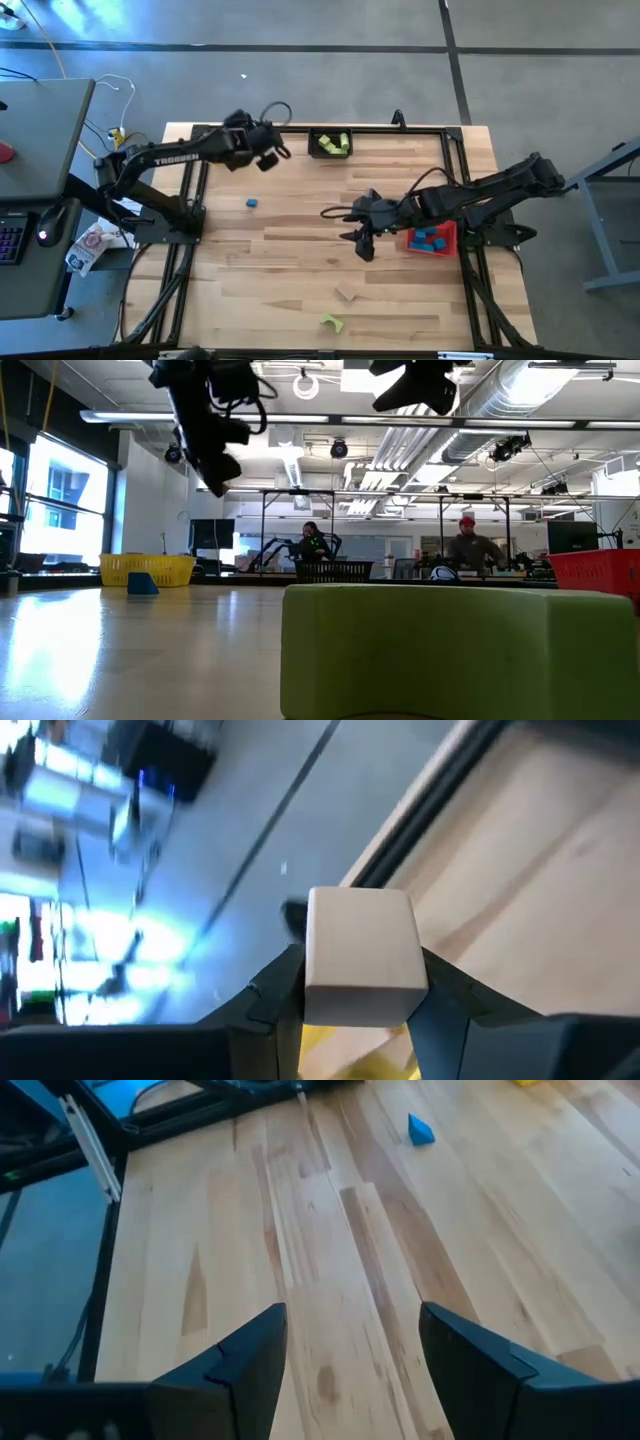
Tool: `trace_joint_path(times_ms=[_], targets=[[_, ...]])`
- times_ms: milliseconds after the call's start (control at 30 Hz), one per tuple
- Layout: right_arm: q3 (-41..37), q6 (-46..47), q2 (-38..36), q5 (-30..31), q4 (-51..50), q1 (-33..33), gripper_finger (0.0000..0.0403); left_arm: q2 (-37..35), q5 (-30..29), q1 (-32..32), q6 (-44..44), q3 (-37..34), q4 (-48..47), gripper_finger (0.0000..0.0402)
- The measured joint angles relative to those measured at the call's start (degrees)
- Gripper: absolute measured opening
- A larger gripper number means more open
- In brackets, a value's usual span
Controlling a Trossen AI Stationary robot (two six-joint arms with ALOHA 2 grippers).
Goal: Sort & place blocks by color
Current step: Put the brown block into the yellow basket
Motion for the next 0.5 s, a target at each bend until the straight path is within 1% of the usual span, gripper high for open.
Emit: trace_joint_path(times_ms=[133,267,400,500], targets=[[0.0,0.04,0.46,-0.07,-0.33,0.14,0.0213,0.0,1.91,5.89,-5.92,0.0,-3.17,0.0115],[0.0,0.07,0.44,0.9,-0.2,0.12,0.0213,0.0,6.81,10.33,-8.75,0.0,-4.7,0.0115],[0.0,0.04,0.44,1.5,-0.07,0.12,0.0213,0.0,12.07,12.11,-13.05,0.0,-6.37,0.0115],[0.0,0.16,0.44,1.5,-0.05,0.12,0.0213,0.24,12.75,12.73,-15.81,0.0,-8.01,0.0115]])
